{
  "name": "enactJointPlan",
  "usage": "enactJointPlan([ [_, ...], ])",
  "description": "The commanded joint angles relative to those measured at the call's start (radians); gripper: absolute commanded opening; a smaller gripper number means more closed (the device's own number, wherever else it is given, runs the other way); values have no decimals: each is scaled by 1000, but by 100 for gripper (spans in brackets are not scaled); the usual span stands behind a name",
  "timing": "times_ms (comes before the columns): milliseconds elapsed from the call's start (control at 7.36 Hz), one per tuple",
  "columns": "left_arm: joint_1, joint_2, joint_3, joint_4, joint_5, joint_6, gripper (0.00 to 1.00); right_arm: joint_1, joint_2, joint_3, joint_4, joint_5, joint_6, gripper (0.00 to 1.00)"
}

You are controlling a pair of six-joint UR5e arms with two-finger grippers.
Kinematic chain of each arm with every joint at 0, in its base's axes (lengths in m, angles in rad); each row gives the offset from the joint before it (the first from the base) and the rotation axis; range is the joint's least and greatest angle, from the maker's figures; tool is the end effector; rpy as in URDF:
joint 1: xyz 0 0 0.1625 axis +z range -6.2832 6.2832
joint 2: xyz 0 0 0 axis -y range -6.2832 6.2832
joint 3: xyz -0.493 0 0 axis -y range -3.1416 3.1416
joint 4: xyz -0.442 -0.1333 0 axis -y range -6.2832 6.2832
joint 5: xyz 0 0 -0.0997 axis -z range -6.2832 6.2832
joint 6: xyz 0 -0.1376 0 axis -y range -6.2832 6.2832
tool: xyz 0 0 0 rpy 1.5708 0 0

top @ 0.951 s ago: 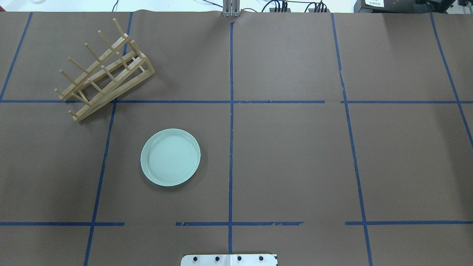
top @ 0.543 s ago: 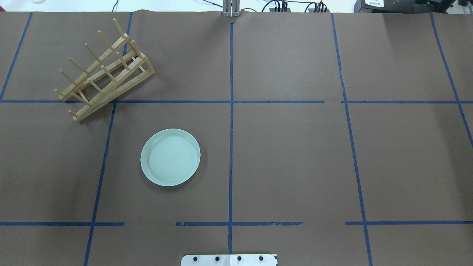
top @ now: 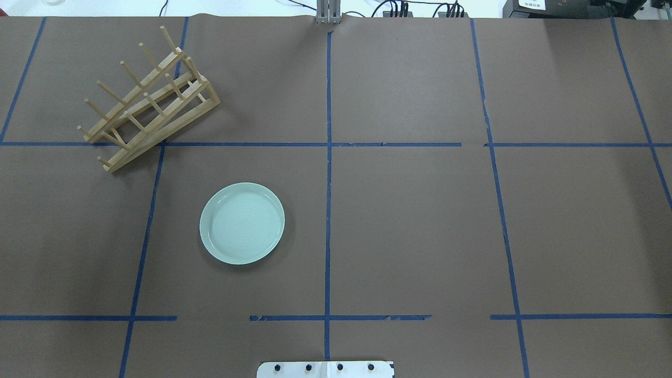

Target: Place plate on table

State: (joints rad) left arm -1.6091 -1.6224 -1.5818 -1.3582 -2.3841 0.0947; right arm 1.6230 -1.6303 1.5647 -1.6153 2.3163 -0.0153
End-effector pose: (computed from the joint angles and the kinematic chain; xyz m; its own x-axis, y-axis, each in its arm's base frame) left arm -0.0544 -0.5493 0.7356 0.6830 -0.0408 -0.7293 -0.0268 0.9964 -0.0808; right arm 0.0660 -0.4970 0.7950 0.7306 0.0976 0.6758 -0.0407 0.9942 -0.0996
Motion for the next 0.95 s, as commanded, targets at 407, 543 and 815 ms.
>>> enactJointPlan([
  [407, 2, -17, 14, -2, 0, 3, 100, 0, 0, 0, 0, 0, 0, 100],
  [543, 2, -20, 3, 1, 0, 2, 100, 0, 0, 0, 0, 0, 0, 100],
  [815, 2, -40, -7, 4, 2, 2, 100, 0, 1, 0, 0, 0, 0, 100],
])
